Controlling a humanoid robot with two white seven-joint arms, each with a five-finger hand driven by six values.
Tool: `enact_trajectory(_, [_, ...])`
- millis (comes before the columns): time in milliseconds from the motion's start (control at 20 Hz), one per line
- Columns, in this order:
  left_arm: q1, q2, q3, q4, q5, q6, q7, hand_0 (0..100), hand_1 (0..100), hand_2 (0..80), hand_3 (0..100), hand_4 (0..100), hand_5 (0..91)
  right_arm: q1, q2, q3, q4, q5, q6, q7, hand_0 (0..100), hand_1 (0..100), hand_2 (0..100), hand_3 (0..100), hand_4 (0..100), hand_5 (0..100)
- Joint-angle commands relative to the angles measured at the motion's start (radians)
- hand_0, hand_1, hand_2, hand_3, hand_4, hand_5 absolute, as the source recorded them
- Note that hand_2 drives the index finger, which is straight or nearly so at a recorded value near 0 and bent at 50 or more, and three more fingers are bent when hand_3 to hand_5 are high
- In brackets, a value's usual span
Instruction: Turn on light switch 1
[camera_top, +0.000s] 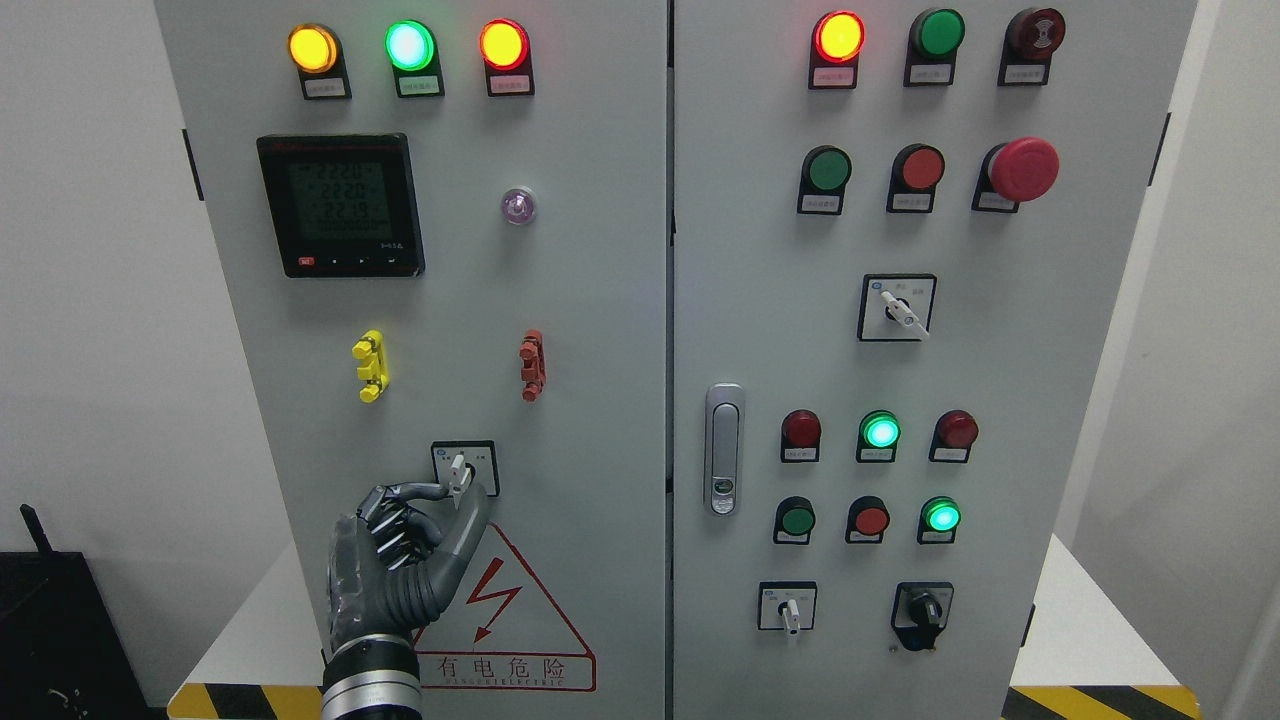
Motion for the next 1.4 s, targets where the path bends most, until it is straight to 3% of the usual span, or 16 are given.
enact_trajectory(0, [-0.009, -0.002, -0.002, 0.003, 0.000, 0.017, -0.001, 14, 75, 53.4, 89, 94, 87.8, 0.000, 0.000, 0.000, 0.000, 0.000, 0.000, 0.000, 31, 0, 0, 0, 0, 0])
enact_trajectory(1153, [-0.020, -0.002, -0.002, 0.008, -0.004, 0.033, -0.001, 18, 73, 56.1, 91, 97, 88.0, 0.000, 0.000, 0.000, 0.000, 0.000, 0.000, 0.000, 31, 0, 0, 0, 0, 0])
enact_trajectory(1353, [-0.020, -0.002, -0.002, 0.014, -0.032, 0.036, -0.003, 18, 72, 56.3, 91, 97, 88.0, -0.001, 0.000, 0.000, 0.000, 0.000, 0.000, 0.000, 31, 0, 0, 0, 0, 0])
